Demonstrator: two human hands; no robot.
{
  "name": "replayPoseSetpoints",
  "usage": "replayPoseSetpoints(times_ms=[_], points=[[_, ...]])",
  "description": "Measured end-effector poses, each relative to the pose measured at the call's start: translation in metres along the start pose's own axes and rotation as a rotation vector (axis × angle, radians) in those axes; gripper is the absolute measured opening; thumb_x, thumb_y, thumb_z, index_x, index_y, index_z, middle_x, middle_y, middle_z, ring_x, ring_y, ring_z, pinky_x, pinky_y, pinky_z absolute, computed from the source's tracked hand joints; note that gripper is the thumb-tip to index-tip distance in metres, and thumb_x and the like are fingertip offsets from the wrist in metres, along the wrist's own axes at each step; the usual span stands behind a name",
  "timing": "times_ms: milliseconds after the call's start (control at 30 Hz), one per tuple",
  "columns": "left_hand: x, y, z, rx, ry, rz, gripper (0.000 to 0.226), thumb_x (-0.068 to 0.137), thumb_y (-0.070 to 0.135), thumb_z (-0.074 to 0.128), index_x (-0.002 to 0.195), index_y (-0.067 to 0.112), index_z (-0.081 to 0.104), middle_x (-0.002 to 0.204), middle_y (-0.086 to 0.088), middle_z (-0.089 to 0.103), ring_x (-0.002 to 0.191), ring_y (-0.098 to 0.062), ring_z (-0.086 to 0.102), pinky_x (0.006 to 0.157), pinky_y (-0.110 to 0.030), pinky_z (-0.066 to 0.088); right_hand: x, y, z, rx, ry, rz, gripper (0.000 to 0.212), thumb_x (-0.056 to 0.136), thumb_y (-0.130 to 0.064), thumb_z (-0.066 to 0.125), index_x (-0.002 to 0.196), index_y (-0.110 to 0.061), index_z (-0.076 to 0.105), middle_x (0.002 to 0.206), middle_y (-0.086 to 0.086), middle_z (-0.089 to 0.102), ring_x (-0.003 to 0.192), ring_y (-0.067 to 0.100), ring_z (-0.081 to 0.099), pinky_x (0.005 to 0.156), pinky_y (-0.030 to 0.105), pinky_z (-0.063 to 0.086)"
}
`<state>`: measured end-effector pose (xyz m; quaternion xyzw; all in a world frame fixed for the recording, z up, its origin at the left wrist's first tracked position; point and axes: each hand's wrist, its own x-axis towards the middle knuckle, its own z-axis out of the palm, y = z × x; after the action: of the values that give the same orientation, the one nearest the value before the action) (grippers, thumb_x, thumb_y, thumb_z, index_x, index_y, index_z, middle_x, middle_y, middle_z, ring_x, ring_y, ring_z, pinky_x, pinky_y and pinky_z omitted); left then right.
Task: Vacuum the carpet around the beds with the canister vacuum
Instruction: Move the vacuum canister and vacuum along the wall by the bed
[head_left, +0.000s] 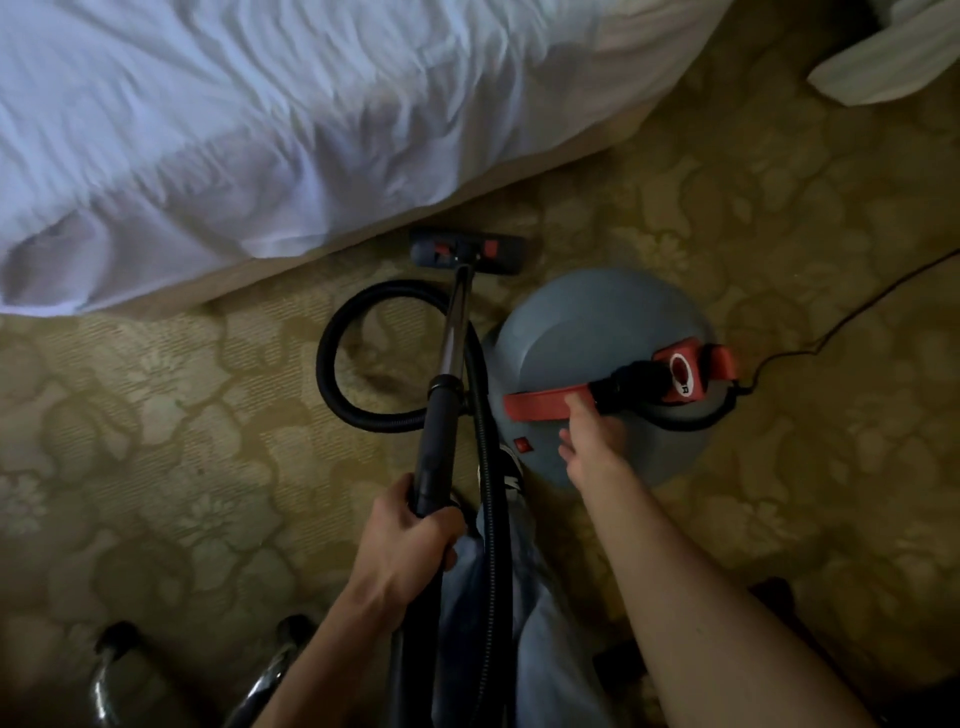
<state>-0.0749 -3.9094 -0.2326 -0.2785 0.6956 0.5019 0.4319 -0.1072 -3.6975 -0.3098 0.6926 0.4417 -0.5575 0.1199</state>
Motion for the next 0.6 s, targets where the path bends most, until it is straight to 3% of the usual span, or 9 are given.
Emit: replayPoseSetpoints(times_ms=[67, 133, 233, 300, 333, 400, 500, 533, 600], points=[[0.002, 0.011, 0.009, 0.030, -0.025, 0.004, 0.017, 0.080, 0.002, 0.068, 0.092, 0.006, 0.057, 0.065, -0.005, 0.058, 0.053, -0.017, 0.058, 0.053, -0.030, 0.049, 0.005, -0.007, -0.004, 0.047, -0.001, 0.017, 0.026, 0.095, -0.033, 0.072, 0.098, -0.011, 0.059, 0.080, 0.001, 0.053, 0.109, 0.027, 0.068, 0.112, 0.055, 0.046], [0.004, 0.026, 0.014, 0.085, -0.047, 0.004, 0.022, 0.078, 0.006, 0.070, 0.096, 0.007, 0.058, 0.064, -0.004, 0.059, 0.052, -0.016, 0.058, 0.053, -0.032, 0.051, 0.011, -0.014, -0.007, 0.074, -0.007, 0.020, 0.028, 0.095, -0.032, 0.072, 0.106, -0.009, 0.060, 0.092, 0.007, 0.062, 0.091, 0.023, 0.066, 0.110, 0.052, 0.049], [0.018, 0.055, 0.016, 0.164, -0.036, 0.016, 0.037, 0.063, 0.017, 0.070, 0.096, 0.004, 0.059, 0.061, -0.005, 0.059, 0.052, -0.020, 0.057, 0.055, -0.035, 0.049, 0.020, -0.017, -0.009, 0.102, -0.016, 0.061, 0.022, 0.096, -0.022, 0.070, 0.096, -0.005, 0.056, 0.119, 0.019, 0.067, 0.100, 0.029, 0.069, 0.103, 0.049, 0.054], [0.030, 0.076, 0.018, 0.188, -0.053, 0.030, 0.039, 0.061, 0.017, 0.068, 0.093, 0.000, 0.057, 0.058, -0.006, 0.056, 0.051, -0.022, 0.054, 0.054, -0.036, 0.047, 0.023, -0.018, -0.009, 0.146, -0.021, 0.061, 0.023, 0.096, -0.016, 0.069, 0.112, -0.005, 0.057, 0.104, 0.012, 0.066, 0.089, 0.024, 0.067, 0.079, 0.038, 0.060], [0.036, 0.086, 0.019, 0.210, -0.060, 0.043, 0.036, 0.061, 0.016, 0.068, 0.091, 0.000, 0.056, 0.057, -0.007, 0.056, 0.052, -0.022, 0.054, 0.055, -0.036, 0.047, 0.024, -0.019, -0.007, 0.164, -0.021, 0.054, 0.029, 0.095, -0.015, 0.069, 0.120, -0.005, 0.057, 0.096, 0.006, 0.063, 0.086, 0.022, 0.065, 0.072, 0.034, 0.056], [0.044, 0.101, 0.020, 0.254, -0.074, 0.061, 0.028, 0.065, 0.014, 0.069, 0.087, 0.003, 0.056, 0.056, -0.006, 0.058, 0.052, -0.023, 0.055, 0.056, -0.036, 0.049, 0.030, -0.016, -0.004, 0.186, 0.000, 0.045, 0.038, 0.092, -0.015, 0.071, 0.126, -0.005, 0.058, 0.096, 0.002, 0.061, 0.090, 0.021, 0.064, 0.072, 0.033, 0.051], [0.059, 0.112, 0.015, 0.324, -0.092, 0.078, 0.030, 0.067, 0.015, 0.071, 0.093, 0.007, 0.059, 0.057, -0.006, 0.062, 0.052, -0.023, 0.058, 0.057, -0.036, 0.052, 0.033, -0.011, 0.001, 0.202, -0.013, 0.070, 0.038, 0.090, -0.021, 0.073, 0.125, -0.009, 0.060, 0.103, 0.002, 0.064, 0.079, 0.015, 0.061, 0.062, 0.029, 0.049], [0.064, 0.115, 0.011, 0.358, -0.103, 0.084, 0.029, 0.070, 0.014, 0.072, 0.095, 0.008, 0.059, 0.059, -0.006, 0.063, 0.052, -0.023, 0.059, 0.057, -0.036, 0.053, 0.033, -0.012, 0.002, 0.215, -0.019, 0.076, 0.036, 0.091, -0.022, 0.073, 0.123, -0.010, 0.059, 0.105, 0.003, 0.064, 0.078, 0.014, 0.060, 0.063, 0.029, 0.050], [0.072, 0.120, 0.003, 0.408, -0.140, 0.104, 0.026, 0.077, 0.010, 0.073, 0.099, 0.012, 0.059, 0.061, -0.006, 0.064, 0.053, -0.020, 0.060, 0.057, -0.035, 0.055, 0.034, -0.011, 0.003, 0.283, -0.011, 0.110, 0.039, 0.091, -0.024, 0.075, 0.125, -0.014, 0.057, 0.113, 0.005, 0.062, 0.087, 0.018, 0.060, 0.081, 0.037, 0.054]])
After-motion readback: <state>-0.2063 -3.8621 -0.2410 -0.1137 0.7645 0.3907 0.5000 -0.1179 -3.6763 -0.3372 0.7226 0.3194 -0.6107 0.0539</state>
